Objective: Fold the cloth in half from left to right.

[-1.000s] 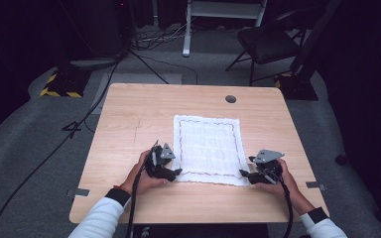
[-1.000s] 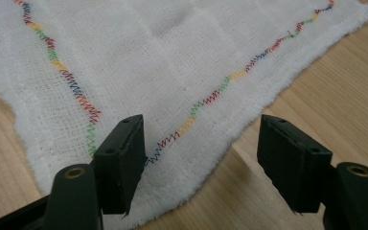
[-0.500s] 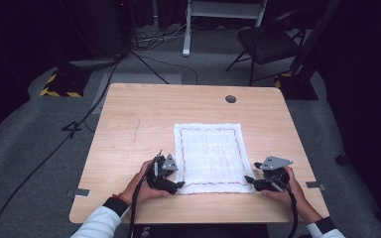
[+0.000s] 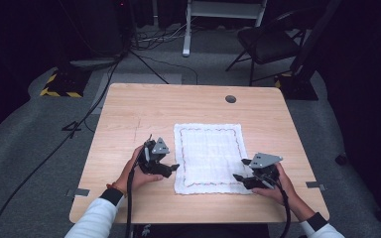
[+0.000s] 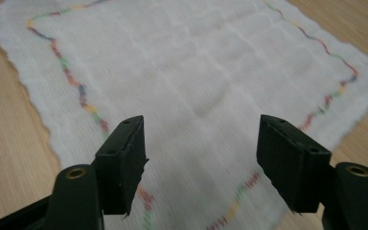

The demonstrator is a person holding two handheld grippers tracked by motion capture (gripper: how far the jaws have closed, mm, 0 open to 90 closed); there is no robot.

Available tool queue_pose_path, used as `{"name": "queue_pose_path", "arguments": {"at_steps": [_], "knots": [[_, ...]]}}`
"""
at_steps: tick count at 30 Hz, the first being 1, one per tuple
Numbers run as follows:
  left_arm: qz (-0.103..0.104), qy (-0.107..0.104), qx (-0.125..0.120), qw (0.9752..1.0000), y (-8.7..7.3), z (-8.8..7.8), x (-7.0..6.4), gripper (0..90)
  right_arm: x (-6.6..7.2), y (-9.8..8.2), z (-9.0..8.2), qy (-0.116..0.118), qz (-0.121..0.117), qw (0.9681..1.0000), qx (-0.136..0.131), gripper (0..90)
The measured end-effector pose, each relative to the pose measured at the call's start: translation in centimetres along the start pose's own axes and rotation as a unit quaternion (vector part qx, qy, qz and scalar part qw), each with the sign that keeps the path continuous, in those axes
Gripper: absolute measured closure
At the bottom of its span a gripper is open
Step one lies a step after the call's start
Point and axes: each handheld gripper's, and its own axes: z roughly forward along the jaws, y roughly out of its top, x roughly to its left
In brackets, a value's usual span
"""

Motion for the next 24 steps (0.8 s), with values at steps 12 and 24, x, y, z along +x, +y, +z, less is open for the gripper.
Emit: {"name": "queue_pose_path", "arguments": {"at_steps": [12,24], "knots": [[-0.046,0.038,-0.021,0.9980,3.4,2.1,5.2,23.4,4.7,5.4,4.7,0.080,-0.064,0.9946,-0.018,37.5],[-0.077,0.068,-0.010,0.9946,4.4,6.7,8.0,20.9,7.8,7.8,8.4,0.110,-0.099,0.9890,-0.014,42.1]]}}
